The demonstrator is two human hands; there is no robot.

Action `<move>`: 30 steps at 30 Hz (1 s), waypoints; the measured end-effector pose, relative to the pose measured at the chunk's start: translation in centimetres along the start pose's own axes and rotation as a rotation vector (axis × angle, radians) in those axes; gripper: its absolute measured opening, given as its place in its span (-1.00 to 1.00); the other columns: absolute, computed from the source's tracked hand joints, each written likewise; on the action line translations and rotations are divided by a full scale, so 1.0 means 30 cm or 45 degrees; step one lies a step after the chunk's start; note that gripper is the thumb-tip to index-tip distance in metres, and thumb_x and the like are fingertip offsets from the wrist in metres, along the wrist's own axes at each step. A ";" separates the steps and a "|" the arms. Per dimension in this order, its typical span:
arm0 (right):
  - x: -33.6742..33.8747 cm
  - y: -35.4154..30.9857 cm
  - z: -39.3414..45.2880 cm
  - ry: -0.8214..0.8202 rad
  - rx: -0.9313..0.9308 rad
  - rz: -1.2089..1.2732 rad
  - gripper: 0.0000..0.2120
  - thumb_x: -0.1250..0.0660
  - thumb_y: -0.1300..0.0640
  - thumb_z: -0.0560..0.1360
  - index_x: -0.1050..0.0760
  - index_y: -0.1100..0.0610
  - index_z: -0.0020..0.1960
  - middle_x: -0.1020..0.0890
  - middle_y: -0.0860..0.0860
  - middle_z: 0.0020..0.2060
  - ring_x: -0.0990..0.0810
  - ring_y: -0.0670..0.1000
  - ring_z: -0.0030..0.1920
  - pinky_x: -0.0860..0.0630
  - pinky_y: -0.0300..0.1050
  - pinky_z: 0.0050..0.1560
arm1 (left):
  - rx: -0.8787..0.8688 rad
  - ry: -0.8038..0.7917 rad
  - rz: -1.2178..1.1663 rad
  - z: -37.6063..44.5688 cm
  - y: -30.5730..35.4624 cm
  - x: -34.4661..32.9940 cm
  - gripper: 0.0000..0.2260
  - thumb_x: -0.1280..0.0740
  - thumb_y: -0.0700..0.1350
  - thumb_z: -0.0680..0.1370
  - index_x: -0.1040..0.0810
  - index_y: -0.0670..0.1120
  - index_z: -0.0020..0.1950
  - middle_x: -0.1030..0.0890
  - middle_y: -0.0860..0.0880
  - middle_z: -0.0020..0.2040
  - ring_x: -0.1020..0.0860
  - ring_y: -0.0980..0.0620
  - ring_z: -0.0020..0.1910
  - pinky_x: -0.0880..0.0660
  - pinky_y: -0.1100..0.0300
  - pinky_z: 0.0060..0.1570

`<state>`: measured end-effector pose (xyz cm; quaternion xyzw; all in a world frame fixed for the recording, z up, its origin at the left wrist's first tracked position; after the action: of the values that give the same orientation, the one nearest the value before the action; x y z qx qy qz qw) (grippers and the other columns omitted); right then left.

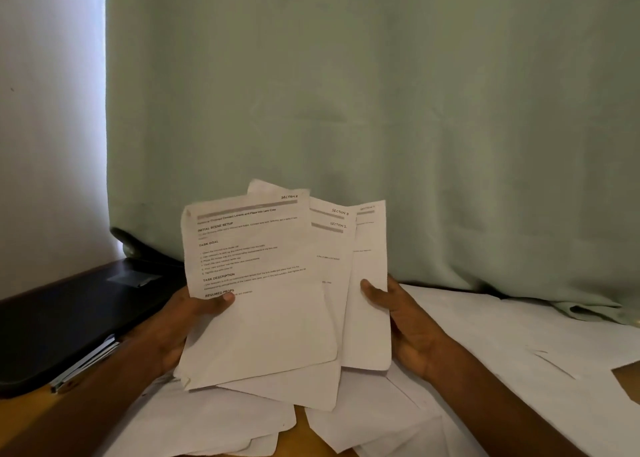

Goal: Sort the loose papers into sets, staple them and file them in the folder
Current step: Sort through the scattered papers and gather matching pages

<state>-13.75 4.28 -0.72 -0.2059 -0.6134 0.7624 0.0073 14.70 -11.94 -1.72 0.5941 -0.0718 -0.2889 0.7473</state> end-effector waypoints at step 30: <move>-0.003 0.011 0.003 0.244 0.189 -0.036 -0.51 -0.57 0.15 0.40 -0.59 0.14 0.31 -0.73 0.11 0.12 -0.66 0.21 0.19 -0.51 0.25 0.35 | -0.090 0.285 -0.042 -0.003 -0.017 -0.016 -0.69 -0.44 -0.33 0.54 -0.63 0.01 0.20 -0.73 0.00 0.12 -0.66 0.00 0.13 -0.52 0.00 0.22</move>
<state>-13.63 4.08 -0.98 -0.2680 -0.5547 0.7823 0.0918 14.19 -11.68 -2.11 0.5972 0.0321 -0.2353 0.7662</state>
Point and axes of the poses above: each hand's wrist, its own z-axis towards the middle knuckle, its own x-axis out of the back of the hand, y = z × x, the point moved 3 cm from there along z, towards the middle knuckle
